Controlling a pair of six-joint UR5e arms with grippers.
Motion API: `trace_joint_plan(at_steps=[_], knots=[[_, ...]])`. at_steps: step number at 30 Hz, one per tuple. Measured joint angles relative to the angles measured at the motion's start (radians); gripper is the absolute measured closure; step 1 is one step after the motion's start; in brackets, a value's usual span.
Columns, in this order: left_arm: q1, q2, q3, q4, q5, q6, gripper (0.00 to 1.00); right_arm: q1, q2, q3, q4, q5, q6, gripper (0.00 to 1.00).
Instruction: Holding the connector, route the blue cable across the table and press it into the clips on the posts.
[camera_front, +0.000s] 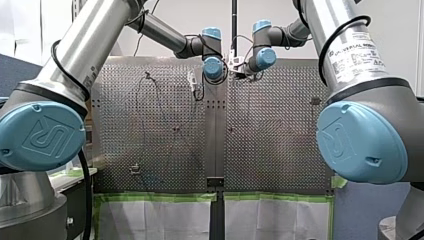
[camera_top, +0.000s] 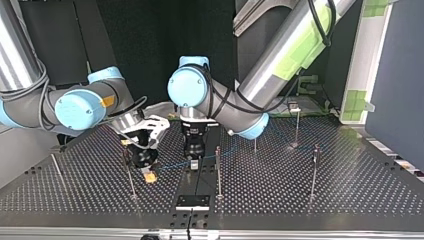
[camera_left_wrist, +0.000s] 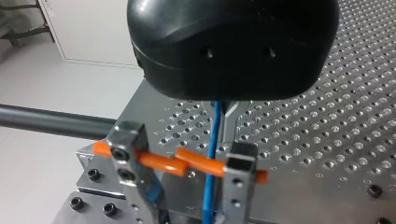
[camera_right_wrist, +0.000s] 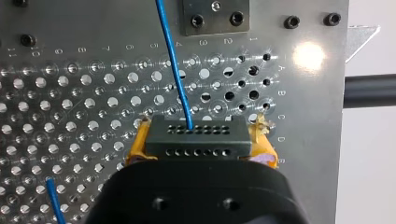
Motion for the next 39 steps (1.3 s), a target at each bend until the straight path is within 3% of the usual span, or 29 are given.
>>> trace_joint_plan(at_steps=[12, 22, 29, 39], knots=[[-0.008, 0.000, 0.000, -0.022, -0.011, -0.009, 1.00, 0.003, 0.000, 0.000, 0.002, 0.000, 0.001, 1.00], [-0.024, 0.000, -0.019, -0.055, -0.061, -0.009, 1.00, 0.010, 0.000, 0.002, 0.012, 0.000, 0.002, 1.00], [-0.040, 0.000, -0.075, -0.011, -0.072, -0.010, 1.00, 0.017, 0.000, 0.023, 0.024, 0.000, 0.001, 1.00], [-0.047, 0.000, -0.162, 0.075, -0.072, -0.029, 1.00, 0.023, -0.001, 0.109, 0.023, 0.001, -0.007, 1.00]])
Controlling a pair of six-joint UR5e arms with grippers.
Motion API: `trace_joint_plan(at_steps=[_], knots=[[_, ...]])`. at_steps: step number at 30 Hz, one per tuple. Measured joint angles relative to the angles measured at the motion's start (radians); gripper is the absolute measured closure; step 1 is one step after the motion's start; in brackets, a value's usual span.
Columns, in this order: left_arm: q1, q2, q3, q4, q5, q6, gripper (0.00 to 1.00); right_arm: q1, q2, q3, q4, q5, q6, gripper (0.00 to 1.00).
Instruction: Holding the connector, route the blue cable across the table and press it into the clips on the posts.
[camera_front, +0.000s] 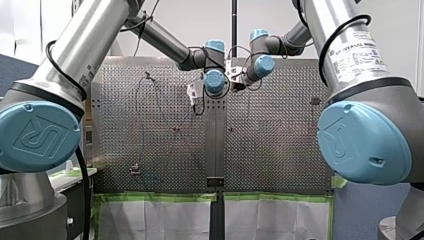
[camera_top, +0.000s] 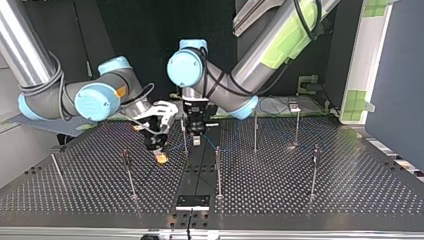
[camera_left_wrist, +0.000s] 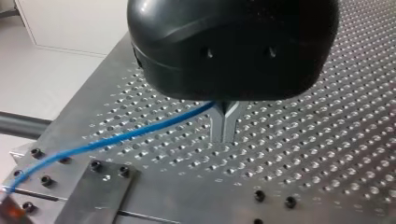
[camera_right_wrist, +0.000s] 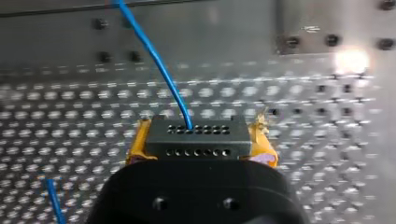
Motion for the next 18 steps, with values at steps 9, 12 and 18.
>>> trace_joint_plan(at_steps=[9, 12, 18], knots=[[0.007, 0.000, -0.072, 0.072, 0.008, -0.003, 1.00, -0.011, -0.001, 0.069, -0.005, 0.006, -0.021, 1.00], [0.011, -0.001, -0.097, 0.097, 0.019, -0.002, 1.00, -0.016, -0.001, 0.095, -0.007, 0.008, -0.028, 1.00], [0.017, -0.001, -0.147, 0.147, 0.051, 0.000, 1.00, -0.020, -0.008, 0.145, -0.017, 0.010, -0.044, 1.00]])
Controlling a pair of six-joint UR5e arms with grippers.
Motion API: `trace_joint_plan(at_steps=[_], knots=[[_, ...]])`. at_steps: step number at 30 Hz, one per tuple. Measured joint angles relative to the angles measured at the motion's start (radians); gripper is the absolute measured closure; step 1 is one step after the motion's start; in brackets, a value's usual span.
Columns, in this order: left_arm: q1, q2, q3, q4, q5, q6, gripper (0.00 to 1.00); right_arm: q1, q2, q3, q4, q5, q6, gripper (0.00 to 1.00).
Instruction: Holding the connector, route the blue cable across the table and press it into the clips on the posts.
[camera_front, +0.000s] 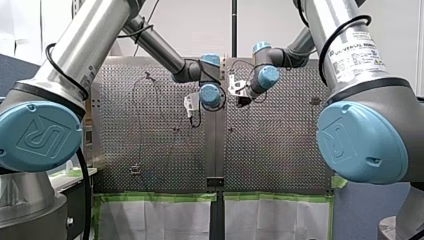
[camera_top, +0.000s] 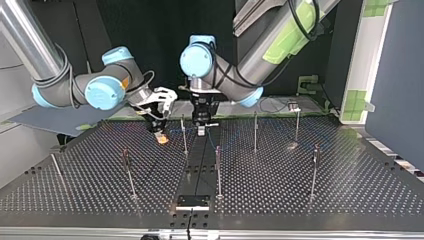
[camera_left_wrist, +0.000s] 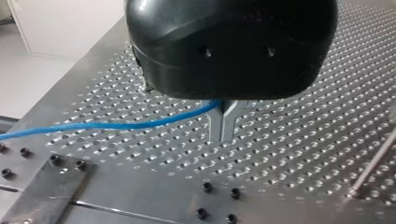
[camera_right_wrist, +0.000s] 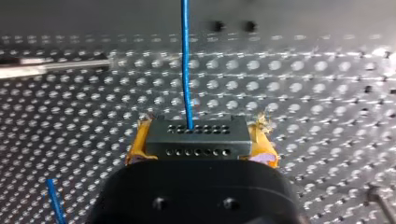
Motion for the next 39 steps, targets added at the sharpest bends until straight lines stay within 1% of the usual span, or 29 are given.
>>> trace_joint_plan(at_steps=[2, 5, 11, 14, 18, 21, 23, 27, 30, 33, 39], knots=[[0.002, 0.000, -0.019, 0.019, 0.014, 0.000, 1.00, 0.000, -0.008, 0.014, -0.009, -0.001, -0.001, 1.00], [0.005, -0.001, -0.050, 0.050, 0.032, 0.000, 1.00, -0.001, -0.026, 0.041, -0.032, -0.002, 0.007, 1.00], [0.013, -0.038, -0.107, 0.100, 0.075, -0.001, 1.00, 0.006, -0.038, 0.096, -0.086, -0.003, 0.035, 1.00], [0.016, -0.064, -0.135, 0.122, 0.098, -0.009, 1.00, 0.009, -0.038, 0.120, -0.110, -0.003, 0.054, 1.00], [0.018, -0.083, -0.172, 0.155, 0.123, -0.022, 1.00, 0.014, -0.037, 0.156, -0.145, -0.004, 0.085, 1.00], [0.019, -0.087, -0.200, 0.167, 0.134, -0.027, 1.00, 0.016, -0.035, 0.183, -0.173, -0.002, 0.093, 1.00], [0.019, -0.087, -0.217, 0.171, 0.142, -0.028, 1.00, 0.017, -0.035, 0.200, -0.190, -0.001, 0.094, 1.00], [0.019, -0.088, -0.231, 0.172, 0.151, -0.030, 1.00, 0.014, -0.034, 0.238, -0.228, 0.000, 0.087, 1.00], [0.020, -0.088, -0.224, 0.173, 0.156, -0.032, 1.00, 0.008, -0.033, 0.263, -0.254, 0.008, 0.073, 1.00], [0.020, -0.088, -0.216, 0.173, 0.170, -0.032, 1.00, 0.001, -0.032, 0.289, -0.279, 0.013, 0.064, 1.00], [0.024, -0.089, -0.193, 0.174, 0.183, -0.034, 1.00, -0.017, -0.024, 0.340, -0.331, 0.011, 0.062, 1.00]])
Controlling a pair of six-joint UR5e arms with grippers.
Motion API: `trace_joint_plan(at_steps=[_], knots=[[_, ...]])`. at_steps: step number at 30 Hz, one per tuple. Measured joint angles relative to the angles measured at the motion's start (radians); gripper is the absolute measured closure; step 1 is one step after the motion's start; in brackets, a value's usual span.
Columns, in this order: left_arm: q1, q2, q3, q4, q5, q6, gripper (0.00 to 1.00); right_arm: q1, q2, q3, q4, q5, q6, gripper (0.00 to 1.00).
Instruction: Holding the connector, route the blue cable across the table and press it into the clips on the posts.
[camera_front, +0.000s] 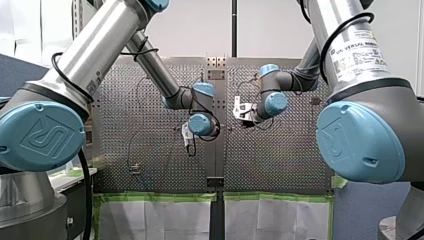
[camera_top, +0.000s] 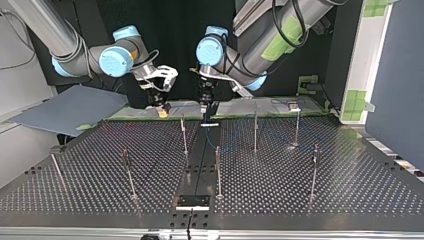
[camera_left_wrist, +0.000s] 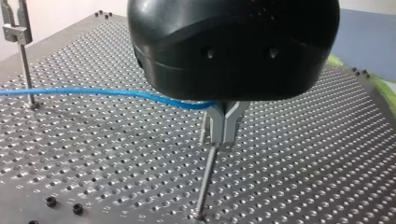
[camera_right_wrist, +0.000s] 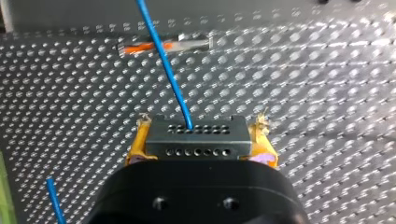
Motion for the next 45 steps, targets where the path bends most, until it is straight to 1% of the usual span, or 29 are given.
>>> trace_joint_plan(at_steps=[5, 9, 12, 15, 19, 22, 26, 30, 36, 40, 45], knots=[[0.007, 0.000, 0.010, 0.001, 0.022, -0.003, 1.00, -0.015, 0.010, 0.038, -0.039, -0.003, 0.002, 1.00], [0.015, -0.004, 0.019, 0.000, 0.043, -0.005, 1.00, -0.029, 0.017, 0.065, -0.071, -0.008, 0.013, 1.00], [0.016, -0.020, 0.035, -0.013, 0.057, -0.004, 1.00, -0.042, 0.020, 0.071, -0.097, -0.022, 0.024, 1.00], [0.016, -0.042, 0.058, -0.026, 0.062, -0.004, 1.00, -0.054, 0.022, 0.068, -0.112, -0.034, 0.030, 1.00], [0.017, -0.070, 0.086, -0.025, 0.063, -0.008, 1.00, -0.068, 0.024, 0.057, -0.117, -0.042, 0.034, 1.00], [0.021, -0.077, 0.103, -0.026, 0.062, -0.011, 1.00, -0.080, 0.026, 0.046, -0.117, -0.045, 0.044, 1.00], [0.033, -0.081, 0.110, -0.020, 0.069, -0.022, 1.00, -0.091, 0.027, 0.036, -0.117, -0.055, 0.057, 1.00], [0.042, -0.085, 0.113, -0.017, 0.086, -0.031, 1.00, -0.104, 0.036, 0.030, -0.118, -0.075, 0.065, 1.00], [0.047, -0.123, 0.141, -0.023, 0.100, -0.034, 1.00, -0.112, 0.065, 0.013, -0.117, -0.084, 0.068, 1.00], [0.050, -0.153, 0.174, -0.014, 0.102, -0.036, 1.00, -0.118, 0.072, 0.002, -0.117, -0.088, 0.068, 1.00], [0.060, -0.163, 0.212, -0.014, 0.102, -0.037, 1.00, -0.131, 0.075, -0.010, -0.116, -0.096, 0.068, 1.00]])
